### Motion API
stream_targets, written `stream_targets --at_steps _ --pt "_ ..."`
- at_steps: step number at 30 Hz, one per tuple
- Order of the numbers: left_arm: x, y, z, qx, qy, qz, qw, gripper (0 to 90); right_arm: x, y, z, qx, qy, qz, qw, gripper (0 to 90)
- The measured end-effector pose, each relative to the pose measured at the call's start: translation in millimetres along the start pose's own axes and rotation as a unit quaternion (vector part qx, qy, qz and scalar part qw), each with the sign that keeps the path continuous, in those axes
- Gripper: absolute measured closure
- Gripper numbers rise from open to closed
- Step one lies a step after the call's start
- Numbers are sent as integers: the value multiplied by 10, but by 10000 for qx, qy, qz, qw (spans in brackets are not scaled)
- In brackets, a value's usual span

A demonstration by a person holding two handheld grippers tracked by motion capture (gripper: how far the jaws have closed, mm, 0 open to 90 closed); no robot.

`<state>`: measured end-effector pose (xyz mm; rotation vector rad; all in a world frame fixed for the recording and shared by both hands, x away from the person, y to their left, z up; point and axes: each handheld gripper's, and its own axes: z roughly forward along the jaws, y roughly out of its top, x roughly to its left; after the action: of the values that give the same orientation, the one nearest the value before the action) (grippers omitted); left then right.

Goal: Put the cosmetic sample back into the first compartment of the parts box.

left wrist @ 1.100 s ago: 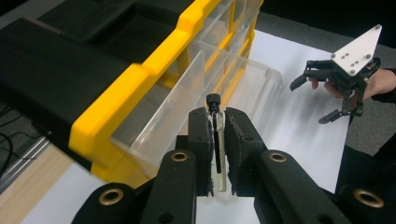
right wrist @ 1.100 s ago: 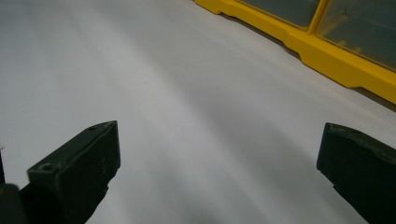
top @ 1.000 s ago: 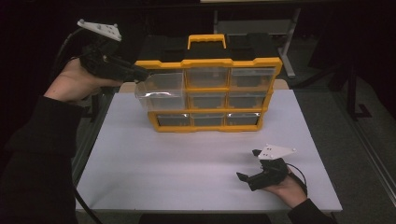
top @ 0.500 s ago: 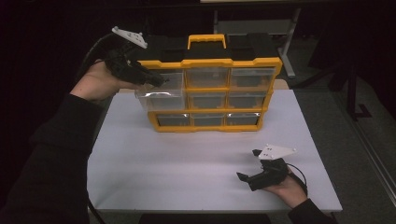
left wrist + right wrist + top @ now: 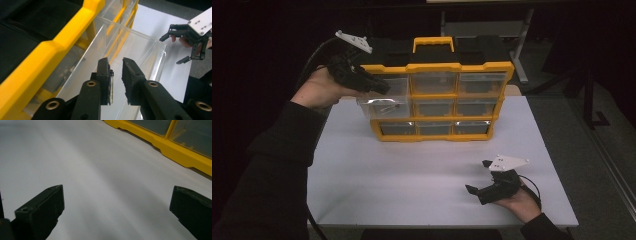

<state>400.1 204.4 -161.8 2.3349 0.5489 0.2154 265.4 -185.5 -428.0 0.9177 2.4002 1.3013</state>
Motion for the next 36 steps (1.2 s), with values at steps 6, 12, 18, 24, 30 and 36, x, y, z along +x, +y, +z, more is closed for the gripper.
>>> stream_targets --at_steps 6,12,18,24,30,36 --pt "9 0 -77 -101 -19 -62 9999 706 -10 -4 -2 -26 6 14 10000 0" --pt "15 -6 -180 -218 22 -89 9997 635 -20 -14 -4 -27 9 34 10000 0" --pt "0 -46 -251 -300 73 -129 9994 528 -20 -11 -3 -15 6 11 10000 0" --pt "-16 -109 -353 -437 148 -187 9988 429 -21 -7 -7 -19 -12 37 10000 0" --pt "-16 -242 -442 -455 205 -271 9984 330 -24 -8 0 6 -21 31 10000 0" --pt "-31 -389 -475 -507 354 -382 9974 155 -20 -7 0 -1 -27 24 10000 0"
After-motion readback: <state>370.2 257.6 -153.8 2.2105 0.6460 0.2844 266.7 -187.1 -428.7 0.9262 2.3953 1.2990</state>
